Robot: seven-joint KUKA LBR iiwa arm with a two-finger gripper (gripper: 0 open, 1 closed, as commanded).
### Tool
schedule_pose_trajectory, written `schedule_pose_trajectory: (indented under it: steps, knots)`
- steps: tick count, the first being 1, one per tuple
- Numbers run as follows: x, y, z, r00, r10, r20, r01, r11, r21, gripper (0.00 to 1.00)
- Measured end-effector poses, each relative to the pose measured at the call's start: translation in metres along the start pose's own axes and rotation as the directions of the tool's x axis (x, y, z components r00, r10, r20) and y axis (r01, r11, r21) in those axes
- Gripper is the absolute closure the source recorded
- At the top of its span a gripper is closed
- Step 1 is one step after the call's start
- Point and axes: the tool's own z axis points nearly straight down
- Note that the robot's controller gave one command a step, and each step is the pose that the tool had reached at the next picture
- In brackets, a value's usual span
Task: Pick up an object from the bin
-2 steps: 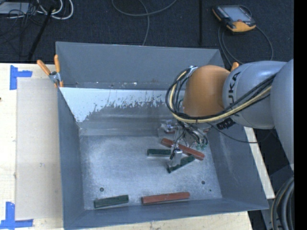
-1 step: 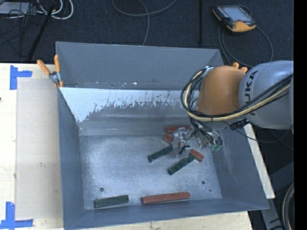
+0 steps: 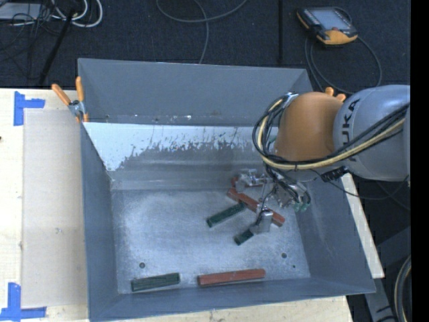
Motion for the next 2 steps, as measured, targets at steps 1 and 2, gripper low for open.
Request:
schedule_pose_trajectory:
  steps: [1,2]
  knots:
    - [0.000,0.000,0.000,1.000,0.000,0.000,0.000,1.000,0.000,0.00]
    - [0.004,0.022,-0.053,1.000,-0.017,-0.006,0.017,1.000,-0.001,0.00]
